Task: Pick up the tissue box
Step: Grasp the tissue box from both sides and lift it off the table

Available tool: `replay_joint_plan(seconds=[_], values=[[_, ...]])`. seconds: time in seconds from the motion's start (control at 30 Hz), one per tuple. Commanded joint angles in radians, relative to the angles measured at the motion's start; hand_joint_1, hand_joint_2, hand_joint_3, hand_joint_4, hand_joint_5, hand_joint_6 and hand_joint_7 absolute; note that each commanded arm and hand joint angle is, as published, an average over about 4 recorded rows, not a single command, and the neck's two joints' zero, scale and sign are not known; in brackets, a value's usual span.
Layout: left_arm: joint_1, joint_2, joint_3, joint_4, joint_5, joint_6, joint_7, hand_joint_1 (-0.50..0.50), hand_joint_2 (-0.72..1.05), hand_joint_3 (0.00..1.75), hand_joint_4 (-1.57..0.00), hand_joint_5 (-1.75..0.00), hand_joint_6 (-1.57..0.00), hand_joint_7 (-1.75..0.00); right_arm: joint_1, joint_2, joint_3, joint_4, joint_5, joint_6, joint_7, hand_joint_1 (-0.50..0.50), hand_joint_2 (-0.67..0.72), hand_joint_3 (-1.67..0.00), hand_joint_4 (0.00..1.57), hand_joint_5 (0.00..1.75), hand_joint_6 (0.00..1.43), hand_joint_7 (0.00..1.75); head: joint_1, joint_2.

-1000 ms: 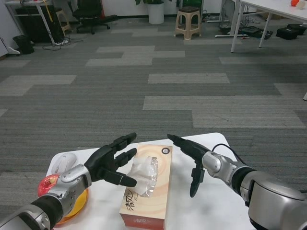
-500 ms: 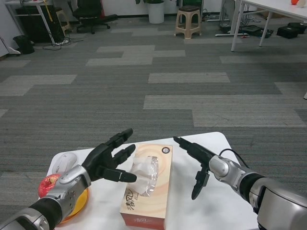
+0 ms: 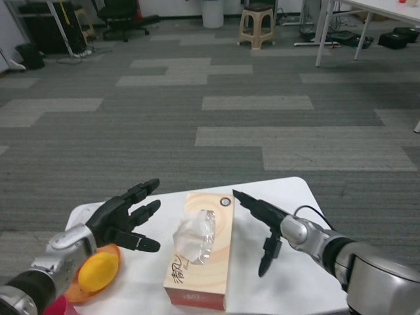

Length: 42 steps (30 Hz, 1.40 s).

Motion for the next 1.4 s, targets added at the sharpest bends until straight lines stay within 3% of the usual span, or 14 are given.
replay_joint_plan(seconds=[0.03,0.3,0.5,1.17,1.4], values=[[-0.008,0.008,-0.002,0.048,0.077,0.015,-0.002,0.50,0.69,0.09,-0.07,0.00,0.00,0.00,-0.027,0.024,0.016,0.034,0.003,0.003,0.006,-0.42,0.09,-0.16,0.00,0.00,0.00,0.00,0.000,-0.003],[-0.058,-0.018,-0.052,0.136,0.238,0.065,-0.002,0.50,0.78,0.09,-0.06,0.00,0.00,0.00,-0.036,0.048,0.025,0.084,0.004,0.008,0.005,-0.42,0.09,-0.16,0.00,0.00,0.00,0.00,-0.001,-0.011],[-0.113,-0.068,-0.109,0.219,0.317,0.063,-0.002,0.50,0.72,0.09,-0.04,0.00,0.00,0.00,-0.046,0.065,0.037,0.127,0.004,0.011,0.003,-0.42,0.09,-0.16,0.00,0.00,0.00,0.00,-0.004,-0.017],[-0.178,-0.152,-0.151,0.219,0.362,0.053,0.000,0.50,0.69,0.09,-0.04,0.00,0.00,0.00,-0.078,0.085,0.086,0.130,0.004,0.015,-0.032,-0.42,0.09,-0.16,0.00,0.00,0.00,0.00,0.000,-0.020],[-0.188,-0.166,-0.151,0.199,0.362,0.051,0.001,0.50,0.69,0.09,-0.04,0.00,0.00,0.00,-0.087,0.085,0.109,0.118,0.006,0.016,-0.032,-0.42,0.09,-0.16,0.00,0.00,0.00,0.00,0.000,-0.023]])
